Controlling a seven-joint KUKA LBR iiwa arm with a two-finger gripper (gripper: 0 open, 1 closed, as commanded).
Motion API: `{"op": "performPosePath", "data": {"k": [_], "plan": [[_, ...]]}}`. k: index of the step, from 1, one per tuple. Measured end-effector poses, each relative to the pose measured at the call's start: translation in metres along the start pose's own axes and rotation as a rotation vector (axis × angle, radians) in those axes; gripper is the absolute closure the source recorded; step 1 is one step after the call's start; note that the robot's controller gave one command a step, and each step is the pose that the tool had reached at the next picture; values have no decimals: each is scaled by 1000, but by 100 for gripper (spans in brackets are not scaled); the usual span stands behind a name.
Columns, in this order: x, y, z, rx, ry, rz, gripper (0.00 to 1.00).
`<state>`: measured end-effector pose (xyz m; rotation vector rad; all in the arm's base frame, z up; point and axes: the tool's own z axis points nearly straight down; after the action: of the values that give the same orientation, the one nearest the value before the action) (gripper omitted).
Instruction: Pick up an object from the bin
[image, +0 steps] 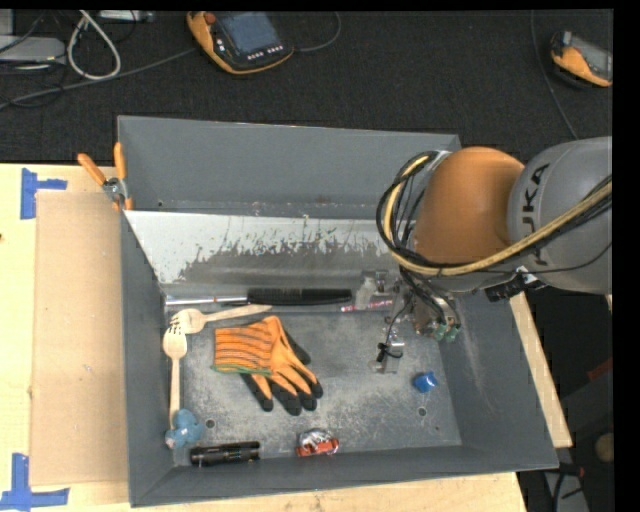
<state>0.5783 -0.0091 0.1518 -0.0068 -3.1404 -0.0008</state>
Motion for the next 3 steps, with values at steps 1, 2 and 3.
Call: {"op": "performPosePath", "data": {"k": [1,2,3], "plan": [[19,67,5,0,3,98,0],[-4,90,17,0,-1,-201,0],[31,121,17,-2,4,-20,0]]}}
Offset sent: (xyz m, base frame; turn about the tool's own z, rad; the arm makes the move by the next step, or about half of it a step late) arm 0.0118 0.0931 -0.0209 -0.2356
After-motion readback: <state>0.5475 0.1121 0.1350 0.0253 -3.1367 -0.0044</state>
